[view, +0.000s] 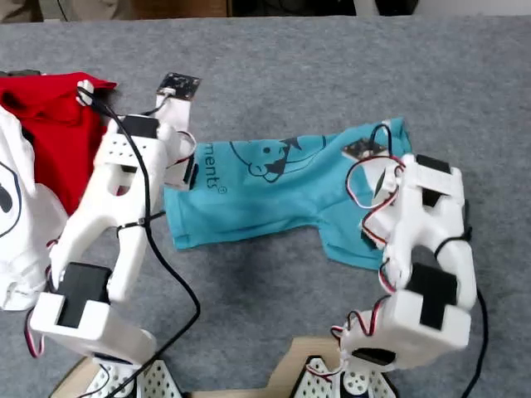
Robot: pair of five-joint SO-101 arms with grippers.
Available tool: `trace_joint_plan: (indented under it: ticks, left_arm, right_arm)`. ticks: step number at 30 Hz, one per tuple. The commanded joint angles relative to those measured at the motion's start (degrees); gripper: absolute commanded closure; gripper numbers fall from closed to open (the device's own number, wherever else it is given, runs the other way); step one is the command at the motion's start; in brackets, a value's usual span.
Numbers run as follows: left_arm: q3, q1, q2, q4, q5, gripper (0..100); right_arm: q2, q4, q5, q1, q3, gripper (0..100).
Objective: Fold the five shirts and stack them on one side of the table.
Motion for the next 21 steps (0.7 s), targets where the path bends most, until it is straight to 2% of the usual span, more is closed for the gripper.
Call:
trace_joint_plan:
  ticks: [1, 5, 7, 10, 13, 16, 21]
  left_arm:
    - [-4.48, -3.43, -3.21, -0.18, 0.09, 84]
    - [-12.04, -4.75, -3.91, 5.89, 0.18, 84]
    - [-16.53, -4.57, -3.56, 5.27, 0.26, 85]
    - [-17.67, -2.55, -0.57, -3.25, 5.19, 87]
    - [-17.58, -0.88, 4.7, -12.04, 11.43, 95]
    - [-17.67, -0.53, 12.97, -19.52, 13.36, 98]
    - [-18.29, -0.88, 26.68, -21.89, 14.07, 98]
  right_arm:
    - [-8.57, 3.52, 0.7, -0.22, -1.36, 99.4]
    - [-15.69, 4.92, 0.62, -0.48, -5.23, 99.4]
    - [-15.43, 2.73, 0.44, -0.66, -7.08, 99.4]
    - [-10.95, -3.96, 0.35, -0.57, -9.19, 99.4]
    - [-3.47, -8.0, 0.35, -0.57, -12.18, 99.4]
    - [5.58, -8.79, -0.79, -0.31, -16.4, 99.4]
    - [17.63, -8.79, -0.44, 1.98, -20.44, 99.4]
